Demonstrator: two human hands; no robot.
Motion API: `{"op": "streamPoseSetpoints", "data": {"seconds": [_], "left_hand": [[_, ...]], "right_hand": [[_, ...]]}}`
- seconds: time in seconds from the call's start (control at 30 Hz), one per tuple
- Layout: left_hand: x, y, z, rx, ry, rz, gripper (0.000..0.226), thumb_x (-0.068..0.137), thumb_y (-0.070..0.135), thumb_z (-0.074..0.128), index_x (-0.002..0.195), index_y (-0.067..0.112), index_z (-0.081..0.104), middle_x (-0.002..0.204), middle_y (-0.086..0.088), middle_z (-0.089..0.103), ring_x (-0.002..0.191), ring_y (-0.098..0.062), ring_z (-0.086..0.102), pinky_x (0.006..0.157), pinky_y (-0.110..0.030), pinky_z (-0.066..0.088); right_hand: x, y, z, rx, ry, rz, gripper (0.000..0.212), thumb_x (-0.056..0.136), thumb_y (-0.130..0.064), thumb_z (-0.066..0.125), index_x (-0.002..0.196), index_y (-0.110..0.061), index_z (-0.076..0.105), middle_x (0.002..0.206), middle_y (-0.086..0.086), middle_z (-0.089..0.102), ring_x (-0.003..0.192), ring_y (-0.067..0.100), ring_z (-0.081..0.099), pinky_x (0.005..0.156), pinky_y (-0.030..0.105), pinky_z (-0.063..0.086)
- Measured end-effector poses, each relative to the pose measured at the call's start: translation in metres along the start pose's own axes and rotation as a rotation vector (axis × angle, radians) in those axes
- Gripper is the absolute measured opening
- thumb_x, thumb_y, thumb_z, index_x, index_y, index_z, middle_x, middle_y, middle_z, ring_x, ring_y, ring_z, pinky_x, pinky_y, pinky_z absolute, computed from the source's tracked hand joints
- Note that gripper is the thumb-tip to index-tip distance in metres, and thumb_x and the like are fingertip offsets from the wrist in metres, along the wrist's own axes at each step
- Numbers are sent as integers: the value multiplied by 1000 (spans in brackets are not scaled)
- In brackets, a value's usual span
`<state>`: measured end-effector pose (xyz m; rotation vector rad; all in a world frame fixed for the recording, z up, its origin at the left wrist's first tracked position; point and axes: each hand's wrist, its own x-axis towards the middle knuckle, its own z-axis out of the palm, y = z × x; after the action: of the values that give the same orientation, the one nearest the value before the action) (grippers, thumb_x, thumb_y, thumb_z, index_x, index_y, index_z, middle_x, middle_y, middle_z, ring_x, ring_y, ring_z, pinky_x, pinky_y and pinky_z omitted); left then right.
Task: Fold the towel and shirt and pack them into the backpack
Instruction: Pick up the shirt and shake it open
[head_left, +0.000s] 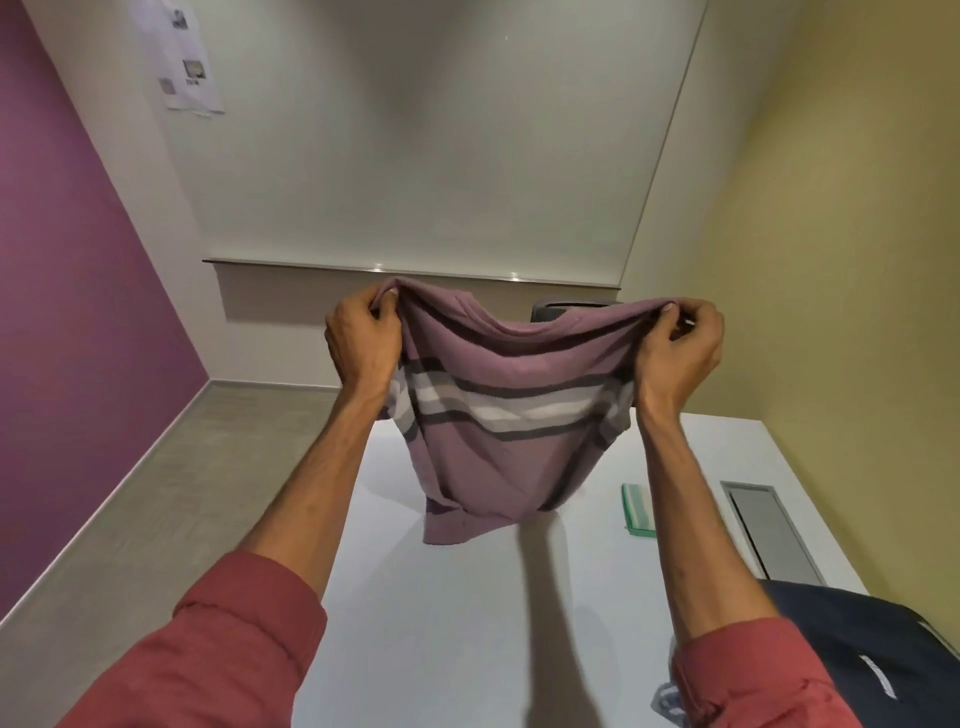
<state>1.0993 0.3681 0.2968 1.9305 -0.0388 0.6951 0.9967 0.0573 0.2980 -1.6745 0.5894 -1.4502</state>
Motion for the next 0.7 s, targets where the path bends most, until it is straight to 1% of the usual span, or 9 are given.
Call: {"op": "streamPoseSetpoints", "data": {"seconds": [0.1, 0.2, 0.27, 0.37, 0.43, 0.5, 0.57, 0.63, 0.7], "left_hand": [[-9, -5, -26, -59, 64, -5, 33, 101, 40, 57, 86, 15, 73, 77, -6, 70, 73, -32, 64, 67, -44, 56], [-18, 4, -52, -101, 84, 45, 27, 102, 33, 57, 94, 16, 77, 86, -3, 74, 80, -28, 66, 69, -36, 50], [-24, 11, -71, -129, 100, 90, 23, 102, 27, 58, 95, 14, 76, 89, -3, 74, 82, -25, 66, 71, -35, 49], [-34, 10, -102, -164, 161, 116, 21, 101, 23, 59, 102, 13, 77, 100, -4, 74, 89, -20, 67, 79, -31, 50], [-42, 5, -122, -146, 126, 130, 22, 101, 25, 59, 100, 13, 77, 97, -5, 75, 89, -25, 68, 78, -35, 52], [-53, -1, -141, -110, 64, 143, 22, 99, 27, 58, 95, 14, 75, 91, -6, 75, 86, -32, 67, 75, -41, 53], [-63, -3, -160, -108, 62, 159, 22, 98, 28, 58, 95, 14, 74, 91, -5, 75, 87, -33, 68, 75, -42, 53], [-72, -1, -177, -121, 101, 177, 21, 97, 27, 58, 96, 15, 75, 93, -3, 75, 87, -28, 68, 75, -40, 53], [-82, 5, -192, -133, 147, 221, 19, 98, 24, 59, 97, 14, 76, 95, -2, 75, 84, -20, 66, 75, -35, 53]], "right_hand": [[-14, -19, -18, 46, 85, 11, 13, 100, -9, 59, 103, 0, 67, 107, 14, 64, 86, 13, 53, 76, 2, 36], [-33, -49, -30, 87, 165, -38, 12, 100, -6, 59, 102, 4, 65, 107, 19, 63, 84, 6, 48, 75, -1, 33], [-46, -67, -41, 94, 218, -62, 13, 100, -7, 58, 100, 4, 64, 106, 19, 62, 83, 5, 46, 78, 1, 33], [-64, -83, -62, 76, 291, -110, 14, 100, -9, 57, 98, 4, 62, 104, 19, 61, 87, 15, 51, 82, 11, 36], [-79, -88, -77, 27, 272, -114, 15, 100, -9, 57, 98, 5, 62, 103, 20, 62, 90, 21, 53, 83, 19, 37], [-94, -89, -91, -2, 246, -90, 15, 99, -10, 58, 97, 5, 63, 103, 21, 63, 91, 23, 53, 84, 21, 36], [-106, -94, -104, -1, 251, -71, 16, 99, -11, 58, 98, 5, 63, 103, 21, 63, 92, 25, 54, 85, 22, 37], [-117, -105, -117, -1, 284, -79, 18, 100, -12, 57, 99, 5, 63, 104, 19, 63, 94, 24, 56, 86, 24, 40], [-127, -118, -129, 7, 323, -114, 18, 101, -12, 56, 100, 4, 62, 103, 14, 61, 95, 23, 57, 88, 23, 42]]}}
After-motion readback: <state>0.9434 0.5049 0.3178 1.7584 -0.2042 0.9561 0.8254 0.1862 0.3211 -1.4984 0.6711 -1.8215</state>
